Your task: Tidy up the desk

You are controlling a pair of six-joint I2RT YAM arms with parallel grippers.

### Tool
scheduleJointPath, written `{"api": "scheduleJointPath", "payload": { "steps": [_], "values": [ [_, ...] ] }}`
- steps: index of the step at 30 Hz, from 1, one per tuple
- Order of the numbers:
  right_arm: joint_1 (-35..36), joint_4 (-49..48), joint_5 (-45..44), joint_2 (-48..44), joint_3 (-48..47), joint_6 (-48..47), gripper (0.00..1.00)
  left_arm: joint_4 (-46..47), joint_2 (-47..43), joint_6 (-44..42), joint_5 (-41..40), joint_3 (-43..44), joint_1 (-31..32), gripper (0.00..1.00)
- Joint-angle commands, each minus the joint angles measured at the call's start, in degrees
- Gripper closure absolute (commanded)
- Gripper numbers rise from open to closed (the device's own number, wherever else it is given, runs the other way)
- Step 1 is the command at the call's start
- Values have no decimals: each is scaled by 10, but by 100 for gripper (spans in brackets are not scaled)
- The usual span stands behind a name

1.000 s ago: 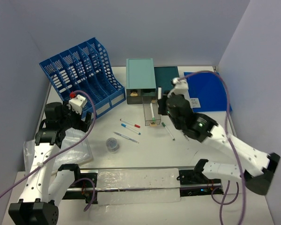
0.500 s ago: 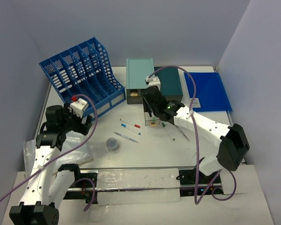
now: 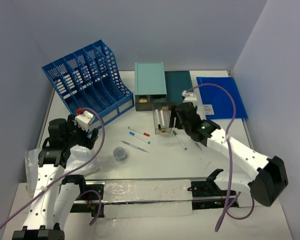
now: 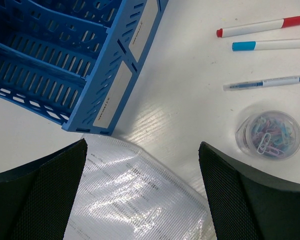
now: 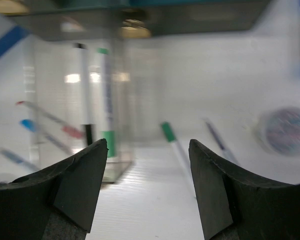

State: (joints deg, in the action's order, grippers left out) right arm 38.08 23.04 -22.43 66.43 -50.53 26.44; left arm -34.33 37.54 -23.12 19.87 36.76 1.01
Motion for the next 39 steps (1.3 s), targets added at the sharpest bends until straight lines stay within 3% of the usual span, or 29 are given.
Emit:
{"api": "scheduleJointPath", "payload": {
  "steps": [1,6,14,22,24,27,30,33,39],
  "values": [
    [-57,-9,30,-38,78,39,27,-3,-8,-13,7,5,0,1],
    [-93,-35,53,-18,120,44,29,-9,-1,-11,6,11,0,1],
    [-99,-58,99,115,105,41,32,-10,-17,-20,-9,-4,0,1],
    [-97,-76,129,191,91,40,40,-8,-16,-23,-11,-6,0,1],
    [-97,-80,132,201,93,41,46,-5,-14,-22,-11,-6,0,1],
    [-96,-80,135,215,93,40,76,-6,-8,-18,-8,-1,0,1],
    [-91,-77,132,202,94,39,92,-10,-5,-18,-1,4,0,1],
    [-90,-69,120,179,95,41,100,-6,-5,-18,-1,9,0,1],
    [-88,-22,82,77,64,37,100,-12,24,-25,30,36,0,1]
  ]
}}
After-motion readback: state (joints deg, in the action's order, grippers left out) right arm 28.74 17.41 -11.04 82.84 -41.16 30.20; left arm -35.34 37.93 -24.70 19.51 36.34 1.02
